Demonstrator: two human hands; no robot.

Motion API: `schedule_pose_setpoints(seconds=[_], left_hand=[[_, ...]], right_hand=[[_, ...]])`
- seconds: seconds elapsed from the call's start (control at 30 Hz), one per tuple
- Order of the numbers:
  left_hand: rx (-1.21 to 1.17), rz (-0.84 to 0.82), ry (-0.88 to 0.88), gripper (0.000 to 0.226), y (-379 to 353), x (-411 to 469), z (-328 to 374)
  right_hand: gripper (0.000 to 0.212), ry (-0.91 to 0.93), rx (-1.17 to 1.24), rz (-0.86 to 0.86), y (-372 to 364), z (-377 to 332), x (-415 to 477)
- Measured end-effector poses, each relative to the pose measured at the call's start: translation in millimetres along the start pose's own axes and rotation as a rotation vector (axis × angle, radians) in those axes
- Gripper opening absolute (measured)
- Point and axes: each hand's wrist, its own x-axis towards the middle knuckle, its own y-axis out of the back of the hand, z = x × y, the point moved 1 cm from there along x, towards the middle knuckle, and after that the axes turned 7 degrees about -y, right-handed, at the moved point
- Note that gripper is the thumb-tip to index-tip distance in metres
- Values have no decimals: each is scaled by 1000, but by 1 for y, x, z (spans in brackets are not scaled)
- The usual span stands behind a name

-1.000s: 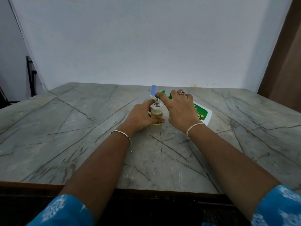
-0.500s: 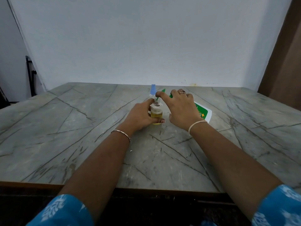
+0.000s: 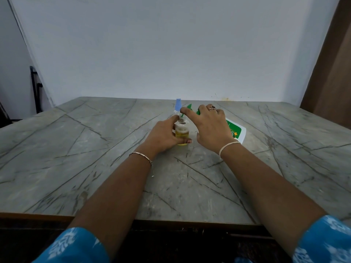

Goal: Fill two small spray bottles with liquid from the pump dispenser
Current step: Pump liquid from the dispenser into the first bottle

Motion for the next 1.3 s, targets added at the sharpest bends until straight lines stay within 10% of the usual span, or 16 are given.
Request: schedule_pose_setpoints(seconds=[1.3], left_hand=[[5,-3,-8,75,-2,1,-1]], right_hand=[[73,-27,1,-1,8,-8,-1]])
